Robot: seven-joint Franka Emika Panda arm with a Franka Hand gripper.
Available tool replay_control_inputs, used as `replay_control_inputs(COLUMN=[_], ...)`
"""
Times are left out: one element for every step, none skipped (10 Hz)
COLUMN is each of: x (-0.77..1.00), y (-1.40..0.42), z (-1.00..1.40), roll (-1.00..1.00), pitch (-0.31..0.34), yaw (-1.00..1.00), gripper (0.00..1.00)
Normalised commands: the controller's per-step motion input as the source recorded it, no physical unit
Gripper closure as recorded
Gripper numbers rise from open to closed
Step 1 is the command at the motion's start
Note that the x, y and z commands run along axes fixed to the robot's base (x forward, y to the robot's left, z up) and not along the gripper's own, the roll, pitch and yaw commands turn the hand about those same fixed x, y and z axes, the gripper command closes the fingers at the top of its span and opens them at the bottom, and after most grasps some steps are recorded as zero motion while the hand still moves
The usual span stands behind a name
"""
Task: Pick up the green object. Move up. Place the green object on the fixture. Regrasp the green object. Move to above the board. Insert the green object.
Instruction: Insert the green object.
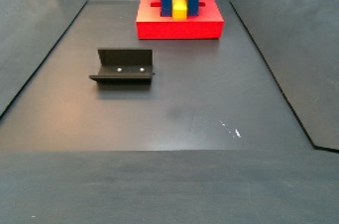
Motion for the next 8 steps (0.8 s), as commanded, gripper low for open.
replay_control_inputs(x=[0.00,0.00,0.00,0.00,0.00,0.00,0.00,0.00], y=[-0.20,-0.12,-0.07,-0.06,0.00,0.00,0.00,0.02], z=[0.00,0.00,-0.04,-0.09,-0.20,-0.25,-0.25,-0.17], roll=[0.00,0.00,0.00,0.00,0.00,0.00,0.00,0.00], pitch=[0.000,-0.010,0.000,0.000,-0.043,-0.060,-0.060,-0.039], yaw=[0.03,0.00,0.01,0.00,0.00,0.00,0.00,-0.01], gripper=[1.00,1.00,1.00,1.00,1.00,1.00,1.00,1.00])
